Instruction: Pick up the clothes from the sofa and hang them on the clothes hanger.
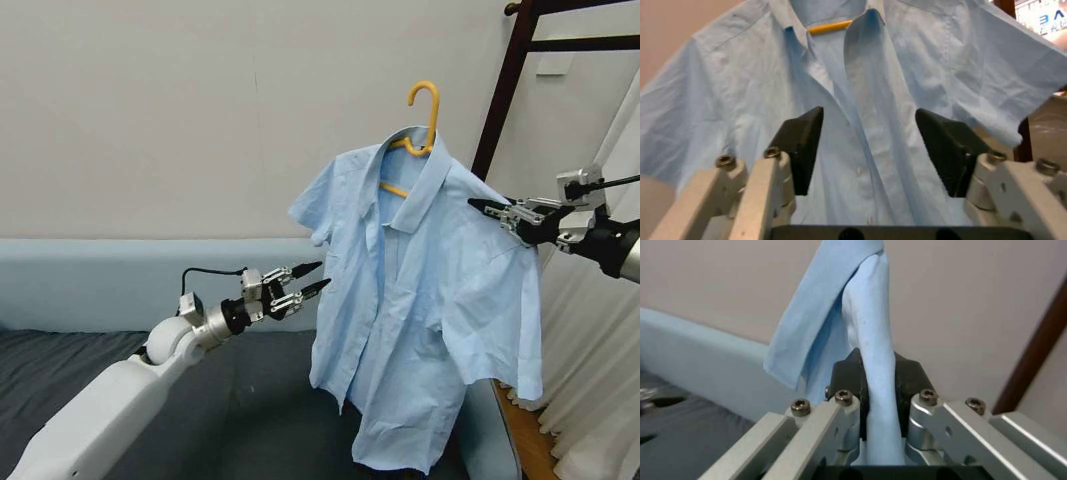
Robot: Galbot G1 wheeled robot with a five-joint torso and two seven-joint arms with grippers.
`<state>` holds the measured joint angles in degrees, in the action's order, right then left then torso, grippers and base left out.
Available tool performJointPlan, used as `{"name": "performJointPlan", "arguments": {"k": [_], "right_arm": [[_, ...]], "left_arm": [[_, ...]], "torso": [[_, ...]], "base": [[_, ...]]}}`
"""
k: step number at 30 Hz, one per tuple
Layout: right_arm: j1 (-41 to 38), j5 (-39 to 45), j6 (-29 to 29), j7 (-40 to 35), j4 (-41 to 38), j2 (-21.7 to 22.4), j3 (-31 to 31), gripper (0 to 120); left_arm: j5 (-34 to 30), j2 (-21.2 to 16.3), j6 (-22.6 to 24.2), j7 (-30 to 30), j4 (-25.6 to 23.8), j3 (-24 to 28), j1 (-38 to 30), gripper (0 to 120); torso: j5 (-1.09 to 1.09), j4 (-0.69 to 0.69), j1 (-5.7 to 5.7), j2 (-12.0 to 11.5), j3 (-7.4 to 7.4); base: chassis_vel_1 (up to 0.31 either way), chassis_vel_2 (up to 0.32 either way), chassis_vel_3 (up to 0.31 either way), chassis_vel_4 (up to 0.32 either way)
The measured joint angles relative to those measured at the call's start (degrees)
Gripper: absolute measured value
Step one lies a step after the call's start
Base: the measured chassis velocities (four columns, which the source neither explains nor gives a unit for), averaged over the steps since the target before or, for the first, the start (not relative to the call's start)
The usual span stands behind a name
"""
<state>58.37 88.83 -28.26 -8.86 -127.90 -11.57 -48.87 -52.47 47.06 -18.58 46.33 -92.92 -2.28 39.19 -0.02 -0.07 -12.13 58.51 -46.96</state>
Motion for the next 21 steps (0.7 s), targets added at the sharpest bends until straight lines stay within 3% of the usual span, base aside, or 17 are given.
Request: {"name": "performJointPlan", "arguments": {"k": [4,6,7,10,13,19,21], "right_arm": [[-0.34,1.96,-1.66,-4.68,-0.89,0.06,-1.01,7],[0.53,4.93,-4.99,-13.63,-2.48,0.06,-4.55,7],[0.53,4.93,-4.99,-13.63,-2.48,0.06,-4.55,7],[2.07,4.36,-6.63,-20.1,-4.2,-0.15,-6.99,7],[2.24,1.41,-6.86,-21.88,-4.52,-0.3,-6.75,7],[-4.81,-10.61,-5.48,-23.96,0.14,-1.95,5.62,7],[-5.78,-12.67,-4.78,-24.17,1.68,-2.37,7.17,7]], "left_arm": [[0.22,-0.83,-0.73,0.3,-1.36,-2.51,3.51,70],[0.38,-1.58,-2.39,0.33,-3.3,-6.02,9.14,81],[0.38,-1.58,-2.39,0.33,-3.3,-6.02,9.14,81],[1.18,-0.99,-3.65,0.31,-4.06,-9.42,12.93,97],[1.69,-0.4,-3.94,0.25,-4.55,-10.51,14.25,99],[2.87,0.33,-4.42,-0.85,-6.74,-12.99,16.99,100],[2.91,0.25,-4.43,-0.91,-7.0,-13.42,17.39,100]], "torso": [[-0.01,0.02,0.0,0.0,0.0],[-0.01,0.01,0.0,0.0,0.0],[-0.01,0.01,0.0,0.0,0.0],[0.02,-0.01,0.0,0.0,0.0],[0.0,0.0,0.0,0.0,0.0],[0.02,0.02,0.0,0.0,-0.01],[0.02,0.02,0.0,0.0,-0.01]], "base": [[0.0,0.0,0.0,0.0],[0.0,0.0,0.0,0.0],[0.0,0.0,0.0,0.0],[0.0,0.0,0.0,0.0],[0.0,0.0,0.0,0.0],[0.0,0.0,0.0,0.0],[0.0,0.0,0.0,0.0]]}}
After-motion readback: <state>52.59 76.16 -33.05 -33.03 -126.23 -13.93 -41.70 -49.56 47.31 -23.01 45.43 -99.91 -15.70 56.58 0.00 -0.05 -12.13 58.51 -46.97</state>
